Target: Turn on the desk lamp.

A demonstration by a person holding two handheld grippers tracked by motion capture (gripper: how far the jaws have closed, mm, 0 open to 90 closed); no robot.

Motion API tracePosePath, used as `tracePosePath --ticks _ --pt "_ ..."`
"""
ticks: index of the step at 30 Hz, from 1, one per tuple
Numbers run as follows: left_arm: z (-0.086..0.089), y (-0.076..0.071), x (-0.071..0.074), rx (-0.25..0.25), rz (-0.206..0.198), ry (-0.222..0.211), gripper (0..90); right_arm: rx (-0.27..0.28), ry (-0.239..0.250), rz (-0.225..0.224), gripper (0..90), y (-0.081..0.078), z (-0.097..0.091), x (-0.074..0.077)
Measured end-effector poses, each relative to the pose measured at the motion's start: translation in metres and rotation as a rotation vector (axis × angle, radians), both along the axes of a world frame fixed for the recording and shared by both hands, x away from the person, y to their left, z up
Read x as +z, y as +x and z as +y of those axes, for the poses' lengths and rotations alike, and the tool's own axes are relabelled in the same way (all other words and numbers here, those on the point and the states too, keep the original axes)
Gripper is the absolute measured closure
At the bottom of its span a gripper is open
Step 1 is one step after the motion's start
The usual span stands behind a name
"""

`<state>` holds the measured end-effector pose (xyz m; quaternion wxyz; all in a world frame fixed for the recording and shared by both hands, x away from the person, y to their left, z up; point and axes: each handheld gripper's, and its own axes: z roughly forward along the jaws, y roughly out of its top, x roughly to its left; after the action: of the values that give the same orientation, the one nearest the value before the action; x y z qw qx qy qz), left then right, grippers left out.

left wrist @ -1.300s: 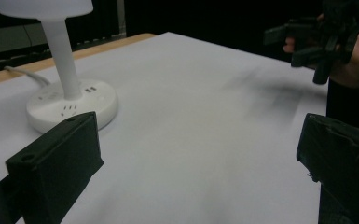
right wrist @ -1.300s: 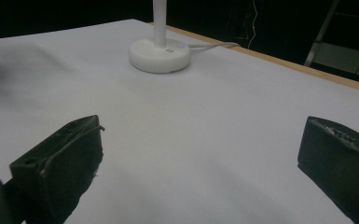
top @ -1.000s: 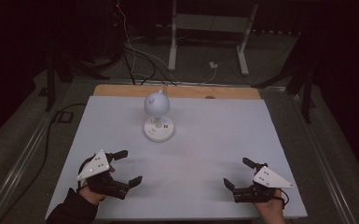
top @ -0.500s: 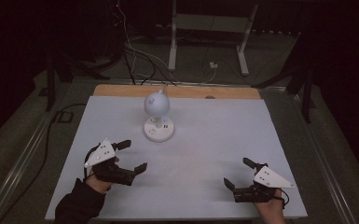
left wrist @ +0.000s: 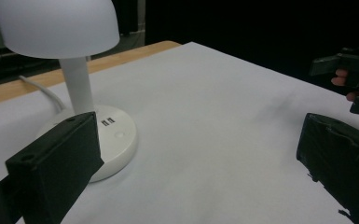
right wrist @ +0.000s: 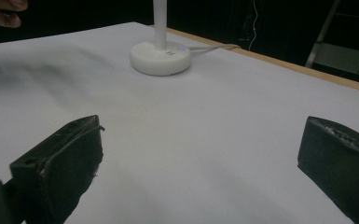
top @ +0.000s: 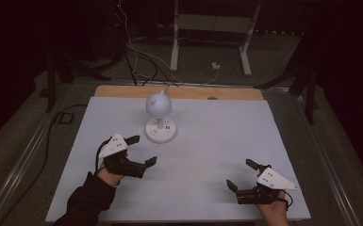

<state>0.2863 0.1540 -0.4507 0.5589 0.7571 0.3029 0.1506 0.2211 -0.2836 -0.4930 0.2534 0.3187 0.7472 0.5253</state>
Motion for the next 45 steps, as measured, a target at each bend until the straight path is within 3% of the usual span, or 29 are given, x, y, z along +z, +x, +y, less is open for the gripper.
tracePosePath --ticks 2,8,9,12,20,28,39,45 --pt "-0.002 0.002 -0.001 0.002 0.002 0.000 0.4 0.002 0.000 0.001 0.0 0.000 0.000 0.000" --pt "-0.014 0.015 -0.005 0.068 0.011 0.019 0.4 0.002 0.004 0.002 0.0 0.000 0.000 0.000" --pt "-0.018 0.019 -0.008 0.104 0.007 0.026 0.3 0.003 0.004 0.003 0.0 0.000 0.000 -0.001" --pt "-0.023 0.026 -0.011 0.148 0.012 0.030 0.3 0.004 0.007 0.003 0.0 0.001 0.000 -0.001" --pt "-0.040 0.040 -0.017 0.235 0.024 0.037 0.3 0.003 0.014 0.011 0.0 0.001 -0.001 -0.001" --pt "-0.051 0.049 -0.021 0.300 0.043 0.015 0.4 0.006 0.018 0.012 0.0 0.002 -0.002 -0.002" --pt "-0.064 0.066 -0.027 0.342 0.076 0.059 0.4 0.011 0.026 0.017 0.0 0.002 -0.003 -0.001" --pt "-0.068 0.070 -0.032 0.363 0.070 0.066 1.8 0.014 0.028 0.017 0.0 0.002 -0.003 -0.001"
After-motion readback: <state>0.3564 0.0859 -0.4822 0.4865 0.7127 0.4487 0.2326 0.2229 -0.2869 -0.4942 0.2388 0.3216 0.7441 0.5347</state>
